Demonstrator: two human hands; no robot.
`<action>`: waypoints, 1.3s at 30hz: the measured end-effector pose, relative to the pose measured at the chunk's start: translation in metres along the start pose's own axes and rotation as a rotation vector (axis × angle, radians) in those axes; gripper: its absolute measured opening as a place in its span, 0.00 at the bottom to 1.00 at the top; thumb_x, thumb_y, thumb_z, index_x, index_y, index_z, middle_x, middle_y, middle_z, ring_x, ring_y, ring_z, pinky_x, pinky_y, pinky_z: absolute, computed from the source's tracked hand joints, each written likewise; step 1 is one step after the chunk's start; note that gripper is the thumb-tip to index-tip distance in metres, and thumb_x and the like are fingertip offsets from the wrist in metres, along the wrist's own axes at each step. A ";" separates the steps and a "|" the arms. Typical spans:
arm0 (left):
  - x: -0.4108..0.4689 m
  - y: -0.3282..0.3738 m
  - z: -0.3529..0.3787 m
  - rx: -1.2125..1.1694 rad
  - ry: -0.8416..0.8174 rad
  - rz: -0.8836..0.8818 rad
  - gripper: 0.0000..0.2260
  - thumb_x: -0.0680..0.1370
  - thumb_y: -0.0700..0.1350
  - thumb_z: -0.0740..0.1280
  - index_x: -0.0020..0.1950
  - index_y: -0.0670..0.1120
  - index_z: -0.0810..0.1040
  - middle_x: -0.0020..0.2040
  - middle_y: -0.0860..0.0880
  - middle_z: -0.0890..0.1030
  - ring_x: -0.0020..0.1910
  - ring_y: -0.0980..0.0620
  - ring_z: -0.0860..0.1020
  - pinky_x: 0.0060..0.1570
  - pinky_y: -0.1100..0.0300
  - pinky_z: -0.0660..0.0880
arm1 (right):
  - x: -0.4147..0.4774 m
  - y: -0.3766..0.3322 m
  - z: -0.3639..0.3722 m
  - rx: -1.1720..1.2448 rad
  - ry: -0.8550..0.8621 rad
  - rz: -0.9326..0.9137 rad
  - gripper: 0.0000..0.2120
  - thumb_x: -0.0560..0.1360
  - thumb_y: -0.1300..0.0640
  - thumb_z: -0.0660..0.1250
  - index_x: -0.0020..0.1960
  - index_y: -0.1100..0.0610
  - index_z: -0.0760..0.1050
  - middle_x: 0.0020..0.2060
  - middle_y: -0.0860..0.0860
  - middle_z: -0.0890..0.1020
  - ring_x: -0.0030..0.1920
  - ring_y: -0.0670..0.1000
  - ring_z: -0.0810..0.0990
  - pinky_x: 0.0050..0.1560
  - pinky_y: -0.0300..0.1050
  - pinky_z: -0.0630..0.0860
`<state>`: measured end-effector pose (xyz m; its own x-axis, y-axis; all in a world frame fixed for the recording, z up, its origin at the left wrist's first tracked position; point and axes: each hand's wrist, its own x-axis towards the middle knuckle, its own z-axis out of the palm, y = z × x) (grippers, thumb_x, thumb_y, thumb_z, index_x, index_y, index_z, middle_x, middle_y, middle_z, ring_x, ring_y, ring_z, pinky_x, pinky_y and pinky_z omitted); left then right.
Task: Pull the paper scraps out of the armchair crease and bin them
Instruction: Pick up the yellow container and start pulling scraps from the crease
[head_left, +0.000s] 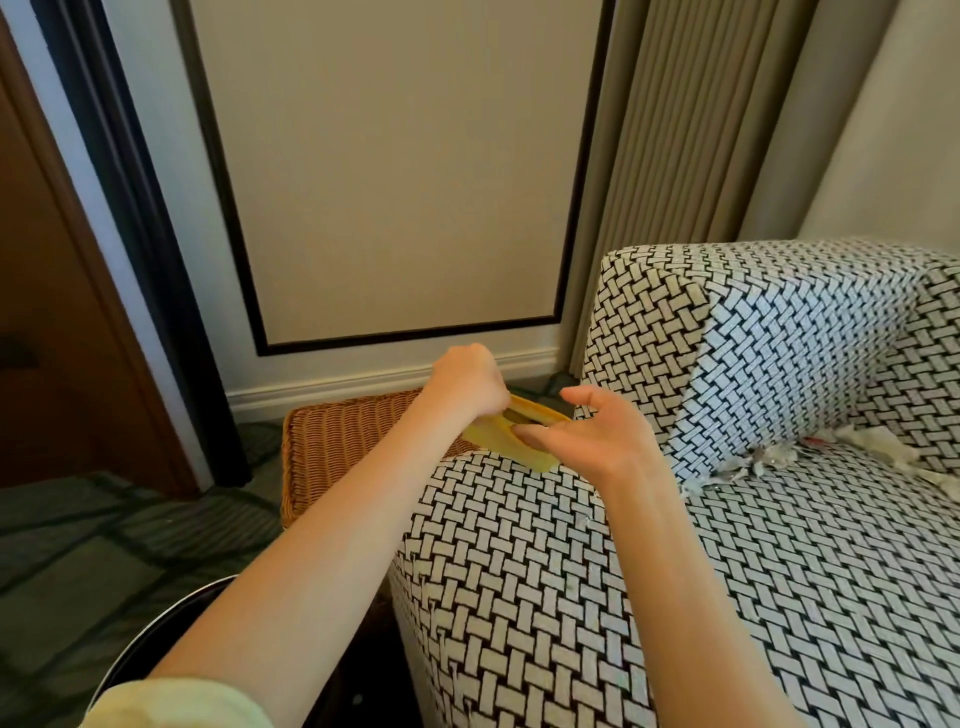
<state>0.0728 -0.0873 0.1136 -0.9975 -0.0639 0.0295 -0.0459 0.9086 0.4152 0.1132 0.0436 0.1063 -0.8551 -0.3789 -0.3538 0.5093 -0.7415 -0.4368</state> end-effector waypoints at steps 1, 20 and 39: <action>-0.001 0.000 -0.002 -0.019 -0.014 -0.003 0.10 0.74 0.41 0.62 0.49 0.43 0.83 0.35 0.47 0.81 0.35 0.51 0.80 0.34 0.62 0.74 | -0.001 -0.002 0.000 0.014 -0.025 0.009 0.24 0.76 0.66 0.52 0.68 0.75 0.51 0.68 0.70 0.60 0.70 0.67 0.57 0.73 0.58 0.53; -0.012 0.024 -0.002 0.140 -0.515 0.022 0.06 0.74 0.46 0.67 0.42 0.44 0.77 0.31 0.52 0.80 0.24 0.60 0.77 0.24 0.68 0.72 | -0.012 -0.021 -0.023 -1.499 0.297 -0.292 0.17 0.76 0.48 0.62 0.63 0.52 0.67 0.54 0.51 0.74 0.51 0.50 0.74 0.38 0.40 0.73; 0.042 0.063 0.090 0.193 -0.428 0.162 0.43 0.67 0.66 0.67 0.76 0.50 0.55 0.76 0.47 0.59 0.73 0.44 0.59 0.71 0.46 0.59 | 0.006 -0.055 -0.084 -1.956 0.251 -0.057 0.14 0.75 0.55 0.64 0.59 0.55 0.77 0.37 0.48 0.77 0.38 0.45 0.77 0.34 0.33 0.69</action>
<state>0.0236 0.0041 0.0588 -0.9232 0.2230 -0.3131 0.1428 0.9552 0.2593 0.0879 0.1283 0.0588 -0.9302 -0.1774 -0.3213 0.0287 0.8377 -0.5454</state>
